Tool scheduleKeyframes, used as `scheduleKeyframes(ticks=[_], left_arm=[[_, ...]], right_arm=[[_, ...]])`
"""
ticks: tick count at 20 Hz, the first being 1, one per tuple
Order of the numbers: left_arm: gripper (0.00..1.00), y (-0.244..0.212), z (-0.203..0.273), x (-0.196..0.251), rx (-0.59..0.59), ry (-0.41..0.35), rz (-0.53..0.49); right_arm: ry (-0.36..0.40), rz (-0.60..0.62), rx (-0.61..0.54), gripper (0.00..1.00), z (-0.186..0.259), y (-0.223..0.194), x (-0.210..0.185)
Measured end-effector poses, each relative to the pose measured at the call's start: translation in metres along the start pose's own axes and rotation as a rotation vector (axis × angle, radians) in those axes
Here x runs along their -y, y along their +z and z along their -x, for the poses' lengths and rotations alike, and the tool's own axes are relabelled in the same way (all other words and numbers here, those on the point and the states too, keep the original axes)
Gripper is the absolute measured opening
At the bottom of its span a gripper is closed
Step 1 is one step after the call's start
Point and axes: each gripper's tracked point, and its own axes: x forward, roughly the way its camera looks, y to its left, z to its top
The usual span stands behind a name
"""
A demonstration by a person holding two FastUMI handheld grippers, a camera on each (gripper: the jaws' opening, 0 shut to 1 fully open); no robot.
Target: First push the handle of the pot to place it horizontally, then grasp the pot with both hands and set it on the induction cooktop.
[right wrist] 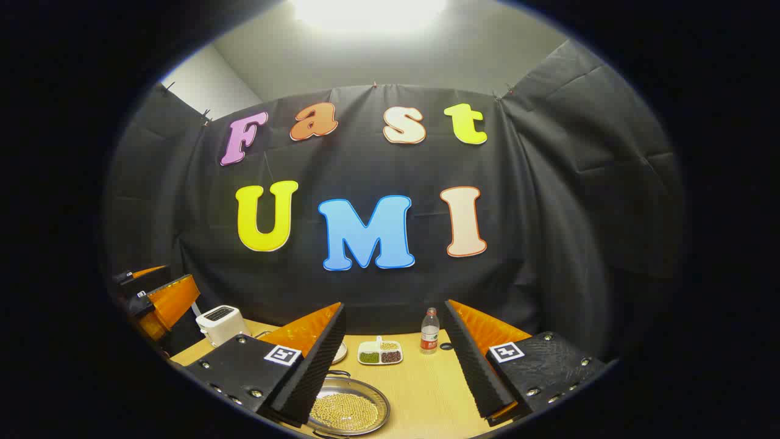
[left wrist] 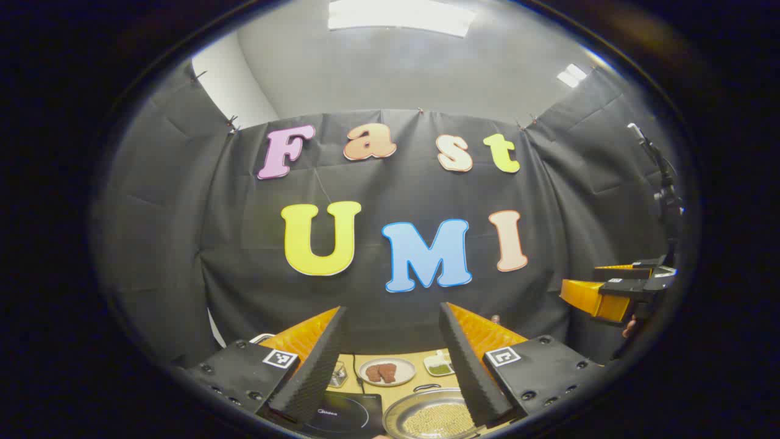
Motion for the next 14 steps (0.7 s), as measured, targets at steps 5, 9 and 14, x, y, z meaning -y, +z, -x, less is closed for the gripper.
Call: scheduleKeyframes(ticks=[5,9,14], left_arm=[[0.94,-0.0014,0.0020,0.0004,-0.006,-0.002,0.022],[0.98,-0.0015,-0.0005,-0.0022,-0.004,-0.003,0.012],[0.95,-0.0015,-0.0062,-0.0083,-0.010,0.001,0.021]], right_arm=[[-0.010,-0.004,-0.002,0.96,-0.0002,-0.0016,0.0015],[-0.009,0.002,-0.004,0.96,-0.0014,-0.0036,-0.0014],[-0.010,0.004,-0.015,0.96,-0.0076,-0.0075,-0.0047]])
